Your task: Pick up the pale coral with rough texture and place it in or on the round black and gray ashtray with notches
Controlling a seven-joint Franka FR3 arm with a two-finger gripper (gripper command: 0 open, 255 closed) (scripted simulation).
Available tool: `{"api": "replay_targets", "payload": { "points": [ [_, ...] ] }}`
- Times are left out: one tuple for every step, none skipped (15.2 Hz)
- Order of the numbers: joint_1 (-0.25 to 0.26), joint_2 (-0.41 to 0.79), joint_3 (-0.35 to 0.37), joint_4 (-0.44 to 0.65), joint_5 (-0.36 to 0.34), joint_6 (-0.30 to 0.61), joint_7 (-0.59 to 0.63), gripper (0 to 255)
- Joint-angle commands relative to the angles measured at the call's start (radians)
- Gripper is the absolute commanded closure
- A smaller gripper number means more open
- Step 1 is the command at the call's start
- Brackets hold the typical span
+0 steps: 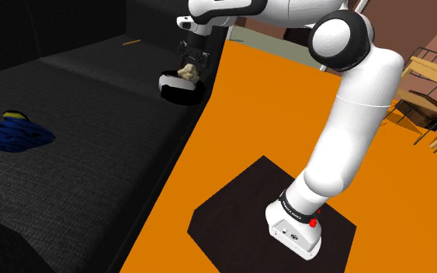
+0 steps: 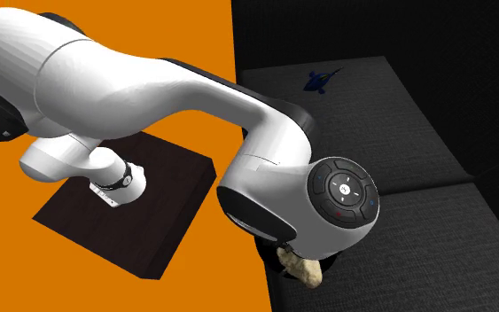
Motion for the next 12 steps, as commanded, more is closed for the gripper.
{"api": "replay_targets", "payload": {
  "points": [
    [-0.006,-0.016,-0.003,0.015,0.002,-0.032,-0.008,0],
    [-0.006,-0.021,-0.003,0.042,0.002,-0.064,-0.008,0],
    [-0.007,-0.024,-0.003,0.071,0.002,-0.096,-0.008,0],
    [-0.007,-0.026,-0.003,0.095,0.002,-0.122,-0.008,0],
    [-0.007,-0.026,-0.003,0.095,0.002,-0.122,-0.008,0],
    [-0.007,-0.026,-0.003,0.095,0.002,-0.122,-0.008,0],
    [-0.007,-0.026,-0.003,0.095,0.002,-0.122,-0.008,0],
    [-0.007,-0.026,-0.003,0.095,0.002,-0.122,-0.008,0],
    [-0.007,-0.026,-0.003,0.095,0.002,-0.122,-0.008,0],
    [-0.007,-0.026,-0.003,0.095,0.002,-0.122,-0.008,0],
    [-0.007,-0.026,-0.003,0.095,0.002,-0.122,-0.008,0],
    [-0.007,-0.026,-0.003,0.095,0.002,-0.122,-0.008,0]
  ]
}}
